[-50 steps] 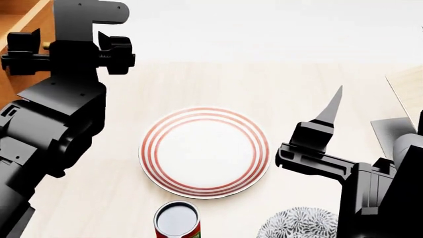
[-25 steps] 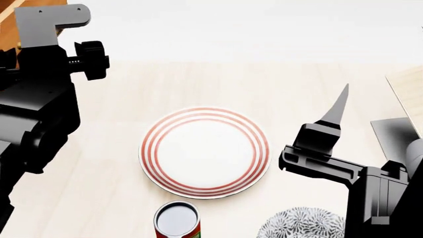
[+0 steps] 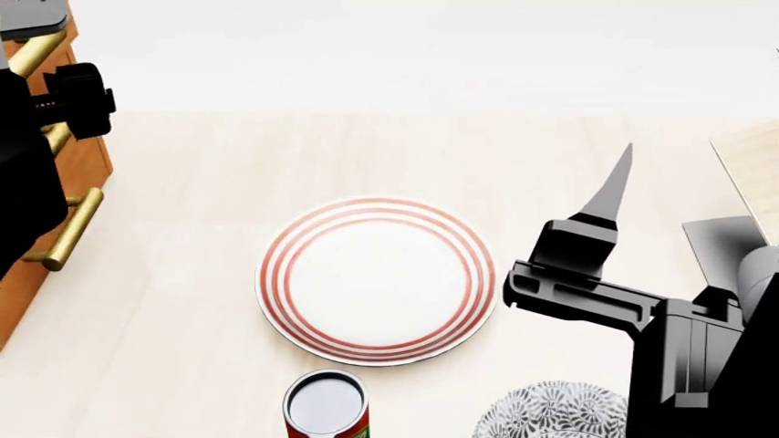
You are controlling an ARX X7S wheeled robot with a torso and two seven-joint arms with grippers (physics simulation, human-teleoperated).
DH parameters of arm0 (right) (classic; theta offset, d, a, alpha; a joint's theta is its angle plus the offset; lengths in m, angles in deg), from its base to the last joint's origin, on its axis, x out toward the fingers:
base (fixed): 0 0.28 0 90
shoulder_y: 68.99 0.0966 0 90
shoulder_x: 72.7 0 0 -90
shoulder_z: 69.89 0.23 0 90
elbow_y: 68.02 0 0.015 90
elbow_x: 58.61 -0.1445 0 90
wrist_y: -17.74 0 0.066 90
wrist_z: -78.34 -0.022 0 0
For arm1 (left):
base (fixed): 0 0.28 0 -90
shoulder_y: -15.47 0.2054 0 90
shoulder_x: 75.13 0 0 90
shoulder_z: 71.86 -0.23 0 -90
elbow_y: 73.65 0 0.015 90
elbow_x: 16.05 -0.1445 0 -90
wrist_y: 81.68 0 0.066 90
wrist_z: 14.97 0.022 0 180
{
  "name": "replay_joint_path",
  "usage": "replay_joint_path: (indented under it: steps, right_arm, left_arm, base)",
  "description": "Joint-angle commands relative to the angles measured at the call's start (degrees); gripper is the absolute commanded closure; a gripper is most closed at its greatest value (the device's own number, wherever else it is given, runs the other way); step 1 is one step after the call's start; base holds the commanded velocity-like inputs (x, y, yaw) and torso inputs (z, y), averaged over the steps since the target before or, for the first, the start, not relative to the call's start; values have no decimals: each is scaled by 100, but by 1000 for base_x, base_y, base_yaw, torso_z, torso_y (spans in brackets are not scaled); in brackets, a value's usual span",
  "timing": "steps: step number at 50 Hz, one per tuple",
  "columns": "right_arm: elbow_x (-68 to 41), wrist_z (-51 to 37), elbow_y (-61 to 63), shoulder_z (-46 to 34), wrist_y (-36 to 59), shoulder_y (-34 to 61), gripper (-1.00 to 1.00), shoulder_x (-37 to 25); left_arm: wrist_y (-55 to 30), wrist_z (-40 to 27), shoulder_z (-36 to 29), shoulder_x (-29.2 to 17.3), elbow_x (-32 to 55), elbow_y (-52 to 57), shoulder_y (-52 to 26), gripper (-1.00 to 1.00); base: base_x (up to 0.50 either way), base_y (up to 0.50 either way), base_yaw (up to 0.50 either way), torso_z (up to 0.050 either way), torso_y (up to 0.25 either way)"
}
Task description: Close the top drawer of the cabinet.
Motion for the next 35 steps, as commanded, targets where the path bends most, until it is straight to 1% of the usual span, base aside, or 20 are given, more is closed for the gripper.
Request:
replay_joint_path:
  steps: [1, 2, 3, 5, 10, 12, 13, 15, 20, 24, 31, 35]
  right_arm:
    - [-104, -67, 13, -28, -8, 33, -100, -23]
    - [-117, -77, 17, -28, -1, 40, -100, -22]
    - [-119, -83, 12, -38, -9, 42, -100, -24]
    - [-131, -114, -1, -72, -3, 87, -100, -9]
    - [-164, -140, -33, -91, -30, 132, -100, -10]
    - [-162, -154, -66, -79, -63, 144, -100, -9]
    - [-129, -144, -115, -106, -145, 110, -100, -12]
    - [-124, -168, -136, -160, -158, 113, -100, 6]
    - [-163, -190, -156, -200, -156, 160, -100, 5]
    - [-164, -221, -195, -205, -190, 197, -100, 3]
    - [-161, -244, -250, -245, -270, 200, -100, -19]
    - [-183, -273, -254, -284, -256, 211, -100, -16]
  left_arm:
    - [-537, -759, 130, -749, 143, 1053, 219, -100]
    - [-549, -799, 133, -798, 144, 1117, 234, -100]
    - [-703, -762, -5, -849, 60, 1209, 199, -100]
    - [-746, -948, 102, -967, 180, 1478, 274, -100]
    - [-790, -930, 25, -961, 105, 1425, 263, -100]
    - [-838, -963, 42, -1059, 140, 1621, 264, -100]
    - [-951, -1111, 58, -1202, 193, 1926, 287, -100]
    - [-1027, -1200, 85, -1334, 238, 2120, 299, -100]
    - [-1169, -1388, 131, -1547, 292, 2270, 315, -100]
    - [-1164, -1438, 165, -1593, 307, 2194, 364, -100]
    - [-1125, -1337, 134, -1528, 224, 1949, 284, -100]
    - [-1183, -1402, 140, -1641, 253, 2114, 344, -100]
  base:
    - [0, 0, 0, 0, 0]
    - [0, 0, 0, 0, 0]
    - [0, 0, 0, 0, 0]
    - [0, 0, 0, 0, 0]
    - [0, 0, 0, 0, 0]
    - [0, 0, 0, 0, 0]
    - [0, 0, 0, 0, 0]
    - [0, 0, 0, 0, 0]
    - [0, 0, 0, 0, 0]
    - [0, 0, 0, 0, 3]
    - [0, 0, 0, 0, 1]
    - [0, 0, 0, 0, 0]
